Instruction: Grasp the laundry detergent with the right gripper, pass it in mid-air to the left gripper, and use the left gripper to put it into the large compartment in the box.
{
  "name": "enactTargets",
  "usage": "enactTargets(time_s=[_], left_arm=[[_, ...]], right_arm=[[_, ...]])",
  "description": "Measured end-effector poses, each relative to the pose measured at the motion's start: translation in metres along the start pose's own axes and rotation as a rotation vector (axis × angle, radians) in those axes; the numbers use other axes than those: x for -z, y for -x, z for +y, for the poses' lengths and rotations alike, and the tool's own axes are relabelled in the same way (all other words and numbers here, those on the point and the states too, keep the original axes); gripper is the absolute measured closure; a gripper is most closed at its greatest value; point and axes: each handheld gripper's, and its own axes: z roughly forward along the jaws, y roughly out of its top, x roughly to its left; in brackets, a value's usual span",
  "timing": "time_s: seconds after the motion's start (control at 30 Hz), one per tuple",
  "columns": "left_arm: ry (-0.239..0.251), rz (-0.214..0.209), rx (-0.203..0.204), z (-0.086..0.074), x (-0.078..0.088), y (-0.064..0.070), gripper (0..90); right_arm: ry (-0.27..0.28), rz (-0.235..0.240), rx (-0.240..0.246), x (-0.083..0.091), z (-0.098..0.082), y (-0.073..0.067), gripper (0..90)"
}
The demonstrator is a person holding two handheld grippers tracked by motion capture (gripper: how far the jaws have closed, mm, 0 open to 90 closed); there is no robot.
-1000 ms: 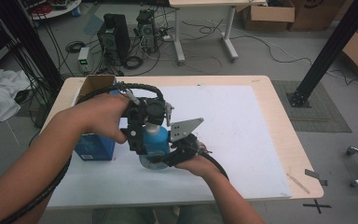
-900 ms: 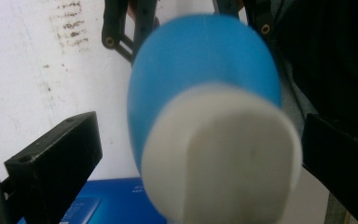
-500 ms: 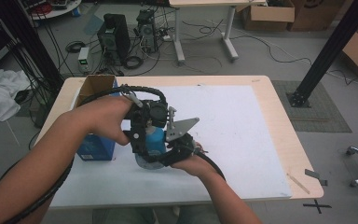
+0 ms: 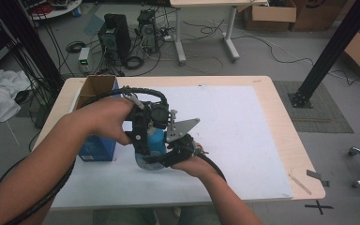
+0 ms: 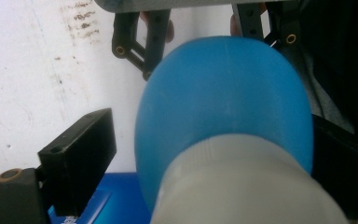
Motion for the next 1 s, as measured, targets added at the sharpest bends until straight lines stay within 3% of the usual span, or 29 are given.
enactTargets(time_s=[0.23,1.0], left_arm=[[0.001,-0.001,0.01,0.0005,0.0024,-0.0006,17.7],[-0.008,0.002,-0.019,0.0054,0.0036,0.0022,30.6]], right_arm=[[0.004,0.0,0.0,0.0005,0.0003,-0.0009,45.9],[0.01,-0.005,-0.02,0.0046,0.0006,-0.001,45.9]])
